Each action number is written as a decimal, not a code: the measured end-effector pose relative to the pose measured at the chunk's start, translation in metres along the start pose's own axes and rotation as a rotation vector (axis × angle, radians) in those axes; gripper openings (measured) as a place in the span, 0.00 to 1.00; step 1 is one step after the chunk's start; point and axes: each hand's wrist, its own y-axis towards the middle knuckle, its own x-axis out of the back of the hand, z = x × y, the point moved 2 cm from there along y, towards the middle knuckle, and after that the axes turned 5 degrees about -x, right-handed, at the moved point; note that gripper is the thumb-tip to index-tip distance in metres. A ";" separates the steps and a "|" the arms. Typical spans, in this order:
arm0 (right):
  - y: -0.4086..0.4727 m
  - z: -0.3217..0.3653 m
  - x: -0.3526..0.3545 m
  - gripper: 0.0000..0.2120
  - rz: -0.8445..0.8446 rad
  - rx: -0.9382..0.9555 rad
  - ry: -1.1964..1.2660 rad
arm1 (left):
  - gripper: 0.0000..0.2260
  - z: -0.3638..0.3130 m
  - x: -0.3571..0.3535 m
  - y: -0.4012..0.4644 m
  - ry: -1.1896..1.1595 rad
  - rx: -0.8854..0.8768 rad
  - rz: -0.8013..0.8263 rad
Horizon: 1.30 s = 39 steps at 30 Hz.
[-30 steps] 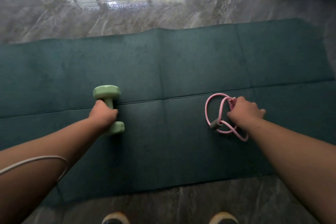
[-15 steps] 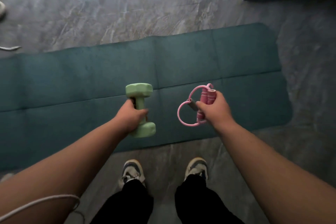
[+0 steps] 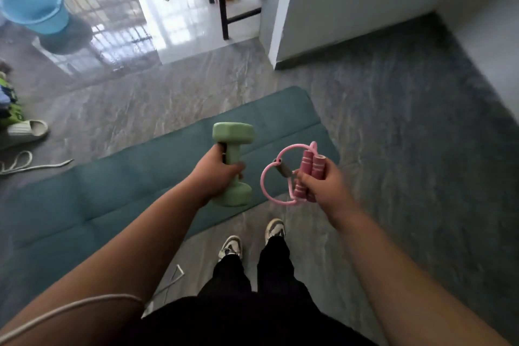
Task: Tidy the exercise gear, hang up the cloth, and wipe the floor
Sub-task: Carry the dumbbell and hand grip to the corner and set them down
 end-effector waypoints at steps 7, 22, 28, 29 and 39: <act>-0.112 0.021 0.107 0.10 -0.183 0.049 0.236 | 0.14 -0.128 -0.072 -0.051 0.103 -0.199 0.200; -0.172 -0.041 0.474 0.08 -0.651 0.111 0.382 | 0.10 -0.295 -0.455 -0.068 0.302 -0.464 0.620; -0.155 -0.028 0.576 0.09 -0.685 0.108 0.459 | 0.11 -0.351 -0.555 -0.046 0.237 -0.417 0.669; -0.146 -0.025 0.590 0.09 -0.689 0.097 0.452 | 0.10 -0.360 -0.569 -0.037 0.225 -0.406 0.672; 0.005 0.047 0.729 0.06 -0.729 0.030 0.420 | 0.10 -0.476 -0.696 0.114 0.207 -0.378 0.649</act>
